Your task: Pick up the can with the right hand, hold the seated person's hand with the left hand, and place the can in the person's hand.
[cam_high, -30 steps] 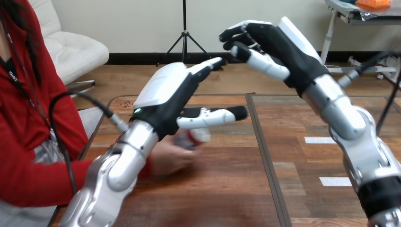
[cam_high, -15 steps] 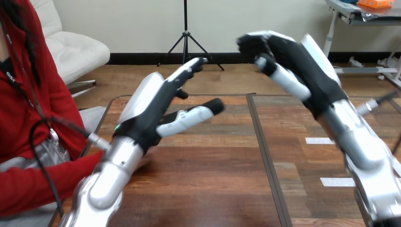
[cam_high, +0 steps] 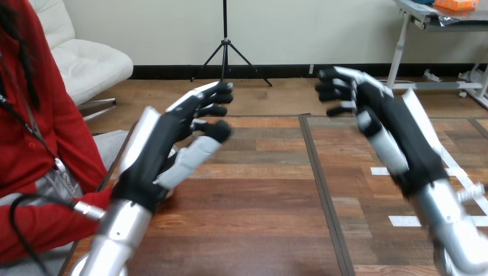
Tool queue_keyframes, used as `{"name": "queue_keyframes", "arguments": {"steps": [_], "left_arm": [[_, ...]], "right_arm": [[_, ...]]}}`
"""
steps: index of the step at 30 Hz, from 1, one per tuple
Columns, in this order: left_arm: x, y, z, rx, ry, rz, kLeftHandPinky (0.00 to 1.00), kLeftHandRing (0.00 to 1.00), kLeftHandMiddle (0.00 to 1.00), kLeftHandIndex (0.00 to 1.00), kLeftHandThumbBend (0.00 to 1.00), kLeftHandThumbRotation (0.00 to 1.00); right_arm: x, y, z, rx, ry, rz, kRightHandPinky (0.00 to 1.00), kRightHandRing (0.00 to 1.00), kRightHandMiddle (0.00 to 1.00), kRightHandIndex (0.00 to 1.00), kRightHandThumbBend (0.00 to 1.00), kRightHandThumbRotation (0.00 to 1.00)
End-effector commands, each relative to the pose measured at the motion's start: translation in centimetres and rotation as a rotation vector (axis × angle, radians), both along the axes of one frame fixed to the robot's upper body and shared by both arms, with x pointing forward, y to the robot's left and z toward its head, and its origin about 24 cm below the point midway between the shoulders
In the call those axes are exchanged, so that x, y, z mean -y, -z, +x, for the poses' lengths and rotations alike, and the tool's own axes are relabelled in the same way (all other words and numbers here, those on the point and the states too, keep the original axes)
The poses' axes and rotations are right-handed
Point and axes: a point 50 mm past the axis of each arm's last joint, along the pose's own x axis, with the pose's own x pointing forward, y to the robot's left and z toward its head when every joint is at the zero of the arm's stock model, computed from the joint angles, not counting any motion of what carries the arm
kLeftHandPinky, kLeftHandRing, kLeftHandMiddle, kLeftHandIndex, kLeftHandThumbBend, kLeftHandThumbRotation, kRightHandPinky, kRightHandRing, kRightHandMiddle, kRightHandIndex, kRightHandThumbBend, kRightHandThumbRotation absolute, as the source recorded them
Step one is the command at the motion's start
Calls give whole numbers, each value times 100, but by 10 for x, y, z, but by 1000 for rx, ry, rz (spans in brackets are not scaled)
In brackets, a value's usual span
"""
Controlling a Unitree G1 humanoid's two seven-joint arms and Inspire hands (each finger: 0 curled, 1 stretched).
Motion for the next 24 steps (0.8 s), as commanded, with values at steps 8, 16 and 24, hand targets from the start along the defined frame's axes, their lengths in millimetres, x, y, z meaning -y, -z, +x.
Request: {"name": "queue_keyframes", "arguments": {"steps": [8,16,24], "left_arm": [[-21,-19,-24,129,14,-93,36,47,52,54,47,99],[-33,-17,-42,96,-20,-139,32,42,47,48,51,100],[-40,-17,-55,94,-27,-170,31,41,46,47,43,100]], "right_arm": [[4,10,-34,58,0,128,71,77,80,81,97,100],[7,29,-54,12,20,204,73,78,82,82,97,100],[8,40,-68,-10,22,252,73,79,83,83,95,100]]}}
